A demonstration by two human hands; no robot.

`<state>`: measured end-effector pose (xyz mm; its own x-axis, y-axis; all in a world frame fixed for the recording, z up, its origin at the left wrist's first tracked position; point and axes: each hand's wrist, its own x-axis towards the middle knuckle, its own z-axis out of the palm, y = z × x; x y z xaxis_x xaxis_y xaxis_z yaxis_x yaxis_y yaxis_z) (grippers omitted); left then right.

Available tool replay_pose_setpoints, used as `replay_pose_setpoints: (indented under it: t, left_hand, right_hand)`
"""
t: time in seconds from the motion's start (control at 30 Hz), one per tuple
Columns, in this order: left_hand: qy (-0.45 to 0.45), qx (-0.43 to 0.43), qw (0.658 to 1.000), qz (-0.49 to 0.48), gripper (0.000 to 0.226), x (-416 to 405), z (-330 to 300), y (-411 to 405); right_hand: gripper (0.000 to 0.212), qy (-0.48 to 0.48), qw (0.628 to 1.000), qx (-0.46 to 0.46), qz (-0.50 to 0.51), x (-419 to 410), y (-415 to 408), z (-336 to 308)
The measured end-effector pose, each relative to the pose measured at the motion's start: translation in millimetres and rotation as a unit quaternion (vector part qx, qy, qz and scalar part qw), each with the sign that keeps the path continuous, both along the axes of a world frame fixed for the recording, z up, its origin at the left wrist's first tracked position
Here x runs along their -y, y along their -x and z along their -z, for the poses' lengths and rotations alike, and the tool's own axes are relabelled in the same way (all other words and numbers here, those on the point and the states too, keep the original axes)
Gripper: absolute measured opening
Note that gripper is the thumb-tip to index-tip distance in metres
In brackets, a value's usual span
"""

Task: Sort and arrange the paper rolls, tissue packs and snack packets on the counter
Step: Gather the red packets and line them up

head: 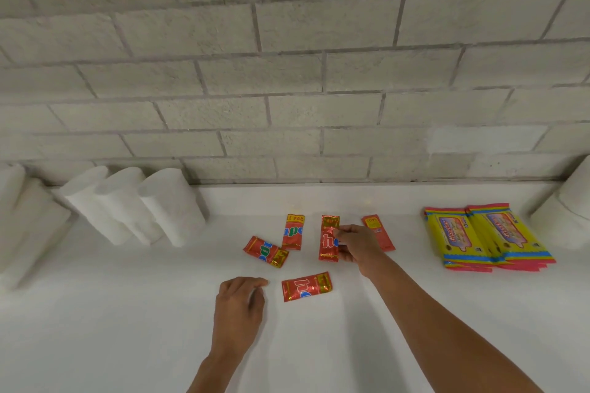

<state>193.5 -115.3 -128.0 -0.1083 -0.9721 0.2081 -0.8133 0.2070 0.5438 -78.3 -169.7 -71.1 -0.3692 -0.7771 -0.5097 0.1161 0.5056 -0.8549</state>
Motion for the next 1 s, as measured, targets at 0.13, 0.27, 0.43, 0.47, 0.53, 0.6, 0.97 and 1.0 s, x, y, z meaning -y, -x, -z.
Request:
replay_pose_setpoints:
  t: [0.13,0.27,0.43,0.47,0.53,0.6,0.97,1.0]
  left_hand:
    - [0.018,0.012,1.0,0.004,0.024,2.3,-1.2,5.3]
    - [0.033,0.039,0.999,0.011,0.024,6.6,3.6,5.2]
    - [0.057,0.076,0.995,0.015,0.023,6.0,11.7,5.4]
    - [0.06,0.081,0.995,0.015,0.024,5.5,12.0,5.3]
    - [0.06,0.087,0.994,0.013,0.025,5.2,11.5,5.4]
    - [0.055,0.089,0.994,0.011,0.025,5.0,11.3,5.9]
    - [0.047,0.095,0.994,0.017,0.022,5.6,11.7,4.1]
    - [0.046,0.094,0.994,0.018,0.022,5.4,11.5,4.3]
  right_hand:
    - [0.003,0.008,1.0,-0.017,0.008,11.2,2.4,2.5]
    - [0.011,-0.002,0.997,-0.077,0.001,25.5,-3.2,12.2]
    - [0.017,-0.022,0.977,-0.211,-0.02,39.5,-11.6,26.2]
    - [0.02,-0.021,0.972,-0.233,-0.03,41.5,-13.5,27.2]
    - [0.026,-0.02,0.961,-0.27,-0.046,45.2,-17.8,26.3]
    - [0.029,-0.022,0.954,-0.294,-0.057,47.5,-21.2,22.5]
    - [0.026,-0.028,0.922,-0.374,-0.094,48.9,-11.7,17.6]
    - [0.026,-0.03,0.92,-0.379,-0.097,48.4,-8.7,17.3]
